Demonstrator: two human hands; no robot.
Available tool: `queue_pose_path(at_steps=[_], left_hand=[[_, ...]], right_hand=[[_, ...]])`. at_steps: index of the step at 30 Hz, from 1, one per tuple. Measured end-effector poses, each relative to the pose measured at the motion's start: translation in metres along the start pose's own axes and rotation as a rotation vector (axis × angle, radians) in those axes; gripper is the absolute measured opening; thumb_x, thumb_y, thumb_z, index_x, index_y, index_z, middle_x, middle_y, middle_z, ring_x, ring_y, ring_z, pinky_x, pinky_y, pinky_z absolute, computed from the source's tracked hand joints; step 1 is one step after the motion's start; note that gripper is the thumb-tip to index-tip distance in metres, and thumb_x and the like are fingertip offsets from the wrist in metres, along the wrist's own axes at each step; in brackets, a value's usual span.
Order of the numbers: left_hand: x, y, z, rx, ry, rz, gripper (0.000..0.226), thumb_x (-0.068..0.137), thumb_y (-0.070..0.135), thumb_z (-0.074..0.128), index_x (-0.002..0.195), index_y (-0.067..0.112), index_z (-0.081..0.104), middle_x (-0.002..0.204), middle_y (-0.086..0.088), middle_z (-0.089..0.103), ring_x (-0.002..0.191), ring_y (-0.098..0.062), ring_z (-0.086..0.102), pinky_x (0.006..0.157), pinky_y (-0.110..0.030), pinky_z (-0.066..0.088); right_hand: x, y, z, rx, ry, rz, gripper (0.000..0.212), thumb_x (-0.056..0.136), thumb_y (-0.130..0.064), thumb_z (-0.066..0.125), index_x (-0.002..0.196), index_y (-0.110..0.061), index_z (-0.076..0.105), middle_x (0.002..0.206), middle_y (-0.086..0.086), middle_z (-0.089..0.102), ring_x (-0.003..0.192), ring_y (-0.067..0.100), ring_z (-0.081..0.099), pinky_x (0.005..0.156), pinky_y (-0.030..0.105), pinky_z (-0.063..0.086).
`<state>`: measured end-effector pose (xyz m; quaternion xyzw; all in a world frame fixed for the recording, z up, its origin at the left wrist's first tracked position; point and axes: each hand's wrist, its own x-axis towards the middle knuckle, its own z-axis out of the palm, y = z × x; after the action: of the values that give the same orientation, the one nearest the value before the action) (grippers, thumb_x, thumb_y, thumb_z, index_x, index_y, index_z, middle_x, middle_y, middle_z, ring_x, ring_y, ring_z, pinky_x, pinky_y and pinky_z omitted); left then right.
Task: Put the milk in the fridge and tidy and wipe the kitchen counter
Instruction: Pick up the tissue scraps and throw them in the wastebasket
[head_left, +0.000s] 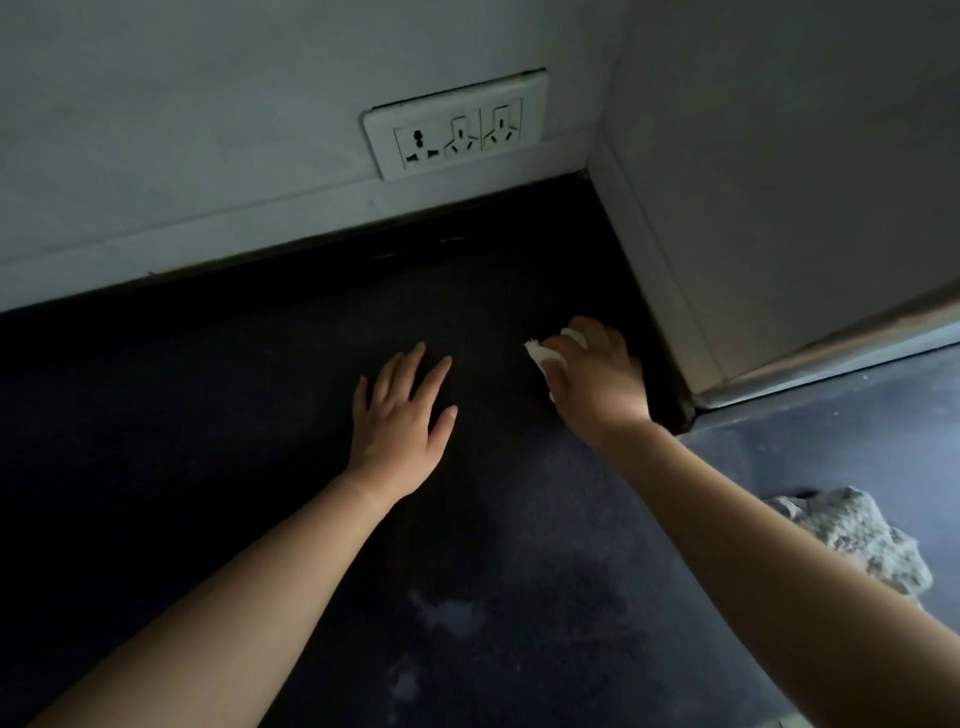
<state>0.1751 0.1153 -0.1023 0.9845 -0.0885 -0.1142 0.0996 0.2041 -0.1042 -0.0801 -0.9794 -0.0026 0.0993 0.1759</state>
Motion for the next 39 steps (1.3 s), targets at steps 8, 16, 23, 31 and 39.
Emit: queue_pose_path(at_steps=[8, 16, 23, 31, 39], left_hand=[[0.0, 0.001, 0.002, 0.017, 0.024, 0.001, 0.056, 0.092, 0.043, 0.039, 0.145, 0.029, 0.025, 0.157, -0.005, 0.018, 0.143, -0.026, 0.016, 0.111, -0.057, 0.014], [-0.002, -0.004, -0.013, -0.059, -0.071, 0.036, 0.056, 0.093, 0.046, 0.04, 0.144, 0.03, 0.025, 0.158, -0.001, 0.012, 0.144, -0.023, 0.01, 0.114, -0.054, 0.012], [-0.073, -0.01, -0.04, -0.353, -0.034, 0.23, 0.042, 0.094, 0.035, 0.047, 0.132, 0.018, 0.048, 0.139, 0.001, 0.046, 0.13, -0.016, 0.039, 0.107, -0.031, 0.031], [-0.236, -0.003, -0.04, -0.803, -0.174, 0.377, 0.034, 0.084, 0.047, 0.047, 0.113, 0.031, 0.057, 0.114, 0.019, 0.057, 0.11, 0.006, 0.052, 0.092, -0.009, 0.038], [-0.337, 0.006, -0.031, -0.775, -0.565, 0.563, 0.033, 0.079, 0.052, 0.045, 0.105, 0.038, 0.06, 0.108, 0.012, 0.064, 0.101, -0.001, 0.059, 0.079, -0.01, 0.044]], right_hand=[[-0.026, -0.012, 0.024, 0.005, 0.159, -0.243, 0.019, 0.084, -0.029, 0.064, 0.097, -0.016, 0.069, 0.097, 0.011, 0.061, 0.081, 0.032, 0.06, 0.051, 0.034, 0.051], [-0.066, -0.023, 0.023, 0.301, 0.049, -0.112, 0.028, 0.093, -0.034, 0.046, 0.119, -0.028, 0.054, 0.105, 0.003, 0.058, 0.09, 0.027, 0.06, 0.07, 0.041, 0.052], [-0.165, -0.051, 0.017, 0.464, 0.093, 0.042, 0.017, 0.092, -0.031, 0.05, 0.102, -0.024, 0.062, 0.093, 0.002, 0.064, 0.085, 0.022, 0.06, 0.073, 0.036, 0.049], [-0.347, -0.121, 0.025, 0.634, 0.303, 0.433, 0.015, 0.087, -0.041, 0.057, 0.082, -0.027, 0.06, 0.078, -0.005, 0.063, 0.07, 0.01, 0.056, 0.063, 0.025, 0.044], [-0.524, -0.153, 0.068, 0.809, 0.482, 0.828, 0.012, 0.085, -0.038, 0.061, 0.082, -0.027, 0.063, 0.073, -0.009, 0.063, 0.068, -0.001, 0.058, 0.062, 0.02, 0.046]])
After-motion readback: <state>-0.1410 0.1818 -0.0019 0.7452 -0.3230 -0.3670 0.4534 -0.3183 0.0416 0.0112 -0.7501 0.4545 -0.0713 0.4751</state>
